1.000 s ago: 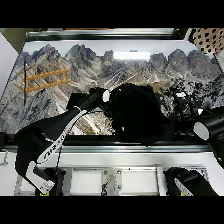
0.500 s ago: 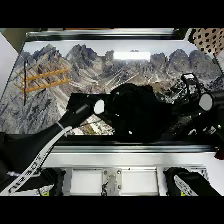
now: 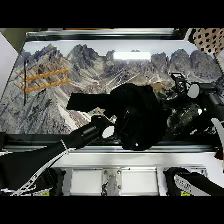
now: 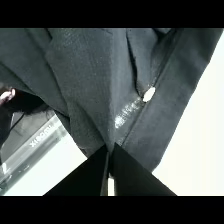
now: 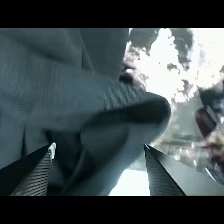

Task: Fold the clothes and pants, and hang the long-sleeved shirts on hangers.

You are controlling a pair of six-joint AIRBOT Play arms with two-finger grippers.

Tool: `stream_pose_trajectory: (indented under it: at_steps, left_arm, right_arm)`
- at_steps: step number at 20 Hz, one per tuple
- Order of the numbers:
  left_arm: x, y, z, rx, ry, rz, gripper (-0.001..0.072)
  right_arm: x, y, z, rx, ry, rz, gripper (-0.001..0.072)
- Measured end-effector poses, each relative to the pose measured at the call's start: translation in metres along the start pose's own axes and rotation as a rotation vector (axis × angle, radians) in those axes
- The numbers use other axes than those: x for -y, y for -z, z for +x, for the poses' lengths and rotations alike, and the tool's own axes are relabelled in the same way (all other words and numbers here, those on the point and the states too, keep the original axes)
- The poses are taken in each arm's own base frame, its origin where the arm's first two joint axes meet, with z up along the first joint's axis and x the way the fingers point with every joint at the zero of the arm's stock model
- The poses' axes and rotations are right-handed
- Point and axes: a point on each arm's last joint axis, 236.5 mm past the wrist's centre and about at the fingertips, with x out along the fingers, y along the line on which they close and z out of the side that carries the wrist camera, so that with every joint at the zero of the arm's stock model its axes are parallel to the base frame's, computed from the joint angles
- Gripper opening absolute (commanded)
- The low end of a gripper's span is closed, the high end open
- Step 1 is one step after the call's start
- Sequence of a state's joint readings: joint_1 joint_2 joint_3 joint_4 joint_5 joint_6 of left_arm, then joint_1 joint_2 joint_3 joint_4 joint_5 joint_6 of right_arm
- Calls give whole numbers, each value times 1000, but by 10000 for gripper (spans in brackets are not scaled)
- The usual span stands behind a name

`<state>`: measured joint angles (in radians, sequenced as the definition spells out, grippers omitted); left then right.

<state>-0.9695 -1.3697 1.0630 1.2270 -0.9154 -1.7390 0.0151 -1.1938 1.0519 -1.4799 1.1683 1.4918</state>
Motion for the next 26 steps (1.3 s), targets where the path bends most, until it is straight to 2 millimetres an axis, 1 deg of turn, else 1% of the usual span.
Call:
stream_pose_trajectory:
  at_steps: [2, 4, 6, 7, 8, 10, 11, 12, 13, 14, 16, 17, 18, 19, 20, 21, 22, 23, 24, 25, 26]
  left_arm:
    - [-9, -4, -1, 6, -7, -28, 14]
    - [-17, -8, -3, 13, -14, -51, 14]
    - [-25, -11, -5, 20, -20, -72, 14]
    - [-27, -13, -5, 22, -21, -80, 15]
    - [-29, -13, -6, 23, -22, -84, 14]
    - [-31, -14, -6, 25, -23, -90, 15]
    - [-31, -13, -6, 22, -24, -91, 14]
    - [-32, -12, -6, 17, -25, -92, 15]
    - [-32, -11, -7, 11, -26, -93, 14]
    - [-33, -9, -7, 3, -28, -94, 14]
    - [-35, -6, -10, -10, -32, -97, 14]
    - [-36, -8, -15, -1, -31, -102, 14]
    - [-39, -13, -24, 20, -31, -108, 15]
    - [-43, -23, -41, 60, -29, -117, 14]
    - [-46, -37, -62, 114, -22, -129, 14]
    - [-47, -53, -88, 180, -12, -140, 14]
    - [-48, -72, -122, 264, 2, -149, 14]
    - [-45, -92, -162, 364, 24, -156, 14]
    - [-39, -109, -205, 468, 48, -153, 14]
    - [-29, -122, -252, 581, 75, -142, 14]
    - [-17, -132, -301, 699, 100, -120, 14]
  right_arm:
    - [-2, 19, -9, -27, -3, 40, 599]
    - [-4, 50, -5, -76, -9, 126, 598]
    - [-12, 79, 11, -120, -34, 203, 575]
    - [-17, 90, 20, -134, -55, 239, 575]
    - [-20, 98, 30, -142, -70, 269, 575]
    - [-23, 101, 42, -124, -86, 308, 574]
    - [-23, 99, 48, -107, -89, 323, 484]
    - [-23, 97, 52, -90, -91, 333, 312]
    - [-22, 94, 55, -73, -91, 341, 192]
    - [-21, 92, 58, -61, -87, 346, 114]
    - [-15, 86, 57, -37, -68, 334, 45]
    - [-11, 79, 51, -15, -53, 316, 11]
    - [-8, 69, 39, 12, -41, 284, 10]
    - [-5, 55, 22, 52, -28, 238, 10]
    - [-5, 39, 0, 100, -22, 194, 11]
    - [-5, 20, -28, 159, -15, 149, 11]
    - [-7, -1, -67, 240, -15, 104, 10]
    - [-10, -19, -104, 320, -16, 74, 10]
    - [-17, -35, -149, 416, -28, 48, 10]
    - [-25, -47, -191, 508, -47, 27, 10]
    - [-36, -56, -237, 611, -77, 5, 10]
